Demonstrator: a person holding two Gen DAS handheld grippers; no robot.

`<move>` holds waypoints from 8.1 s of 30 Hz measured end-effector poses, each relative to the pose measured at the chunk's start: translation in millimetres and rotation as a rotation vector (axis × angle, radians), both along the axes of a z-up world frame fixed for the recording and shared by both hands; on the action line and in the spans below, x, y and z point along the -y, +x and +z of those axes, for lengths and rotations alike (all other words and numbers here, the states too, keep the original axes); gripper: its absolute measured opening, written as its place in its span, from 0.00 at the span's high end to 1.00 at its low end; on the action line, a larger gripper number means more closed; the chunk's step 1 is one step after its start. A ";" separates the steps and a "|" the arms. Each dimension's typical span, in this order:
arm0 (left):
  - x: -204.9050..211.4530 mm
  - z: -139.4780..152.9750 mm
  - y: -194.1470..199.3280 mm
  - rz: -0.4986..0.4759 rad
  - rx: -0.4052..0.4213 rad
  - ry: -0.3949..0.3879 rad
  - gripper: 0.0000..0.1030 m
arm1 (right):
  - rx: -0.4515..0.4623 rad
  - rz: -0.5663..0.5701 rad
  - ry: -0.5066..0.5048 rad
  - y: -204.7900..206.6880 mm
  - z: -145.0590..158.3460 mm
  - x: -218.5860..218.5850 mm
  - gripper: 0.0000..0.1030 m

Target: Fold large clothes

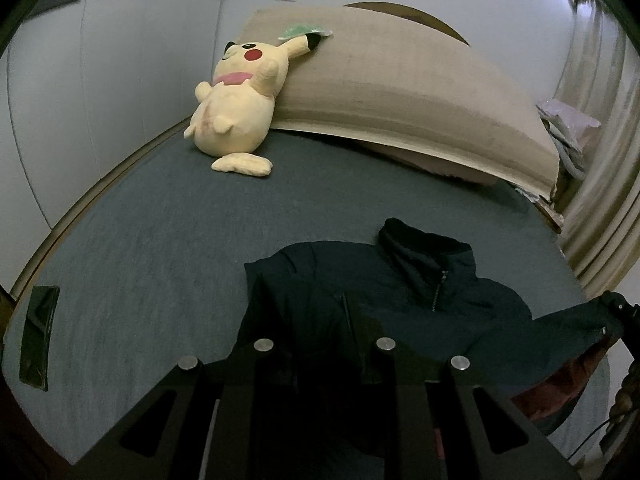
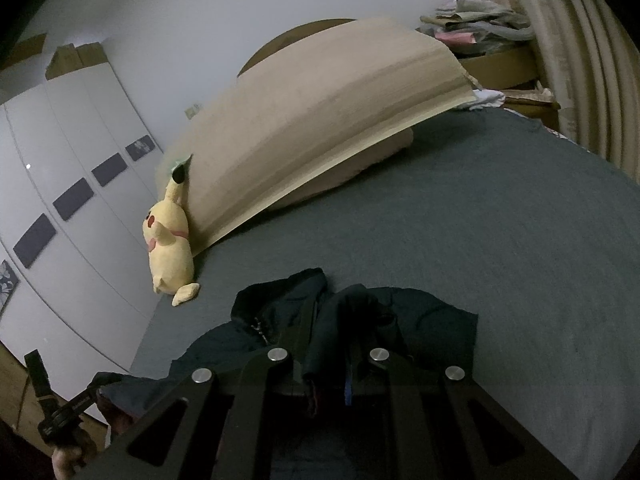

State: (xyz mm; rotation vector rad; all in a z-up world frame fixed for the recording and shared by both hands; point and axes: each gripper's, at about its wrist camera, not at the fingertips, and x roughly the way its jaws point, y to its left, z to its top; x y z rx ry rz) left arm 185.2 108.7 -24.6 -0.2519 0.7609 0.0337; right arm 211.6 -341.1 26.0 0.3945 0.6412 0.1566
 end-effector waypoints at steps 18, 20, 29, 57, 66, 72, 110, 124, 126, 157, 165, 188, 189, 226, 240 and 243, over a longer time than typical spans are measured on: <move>9.9 -9.4 32.7 -0.018 -0.035 0.063 0.82 | -0.063 0.003 -0.057 38.8 -18.4 -3.5 0.90; 11.4 -8.1 35.7 -0.018 -0.034 0.066 0.82 | -0.064 0.003 -0.061 42.7 -17.7 -4.1 0.90; 13.2 -5.5 59.3 -0.017 -0.040 0.069 0.82 | -0.077 -0.002 -0.056 65.3 -16.8 -2.4 0.90; 13.9 -36.8 117.3 -0.013 -0.129 0.074 0.82 | -0.180 -0.007 -0.082 127.9 -52.3 -5.1 0.90; 12.5 -49.3 134.8 -0.012 -0.166 0.073 0.82 | -0.226 -0.010 -0.078 149.4 -66.8 -2.5 0.90; 12.1 -55.5 144.7 -0.010 -0.186 0.079 0.82 | -0.250 -0.005 -0.082 163.1 -73.9 -1.1 0.90; 9.9 -99.8 178.6 0.006 -0.317 0.052 0.82 | -0.378 -0.007 -0.076 202.9 -119.3 4.2 0.90; 12.1 -104.9 178.9 0.007 -0.322 0.055 0.79 | -0.398 -0.009 -0.073 208.3 -118.2 3.5 0.86; 9.1 -104.8 178.6 0.007 -0.325 0.025 0.78 | -0.403 -0.007 -0.068 209.1 -118.8 3.7 0.86; -43.2 -13.0 165.3 -0.071 -0.015 -0.337 0.23 | -0.144 -0.035 0.157 178.0 -48.5 58.7 0.06; -18.3 -81.5 181.5 -0.152 -0.181 -0.196 0.23 | -0.256 0.060 0.028 191.2 -100.3 48.5 0.06; -12.5 -129.0 215.5 -0.118 -0.296 0.009 0.89 | -0.411 0.123 -0.102 231.2 -152.3 31.3 0.89; -13.9 -128.6 216.0 -0.113 -0.300 0.004 0.87 | -0.412 0.115 -0.088 231.8 -154.2 32.3 0.89; 94.4 -50.6 181.0 -0.073 -0.053 0.224 0.41 | -0.172 0.011 -0.253 186.5 -72.9 -9.0 0.40; 134.7 -108.5 212.7 -0.081 -0.197 0.288 0.37 | -0.335 0.004 -0.316 203.7 -148.7 -32.5 0.29; 133.5 -108.8 212.6 -0.082 -0.207 0.294 0.36 | -0.345 0.005 -0.326 207.9 -143.8 -31.7 0.27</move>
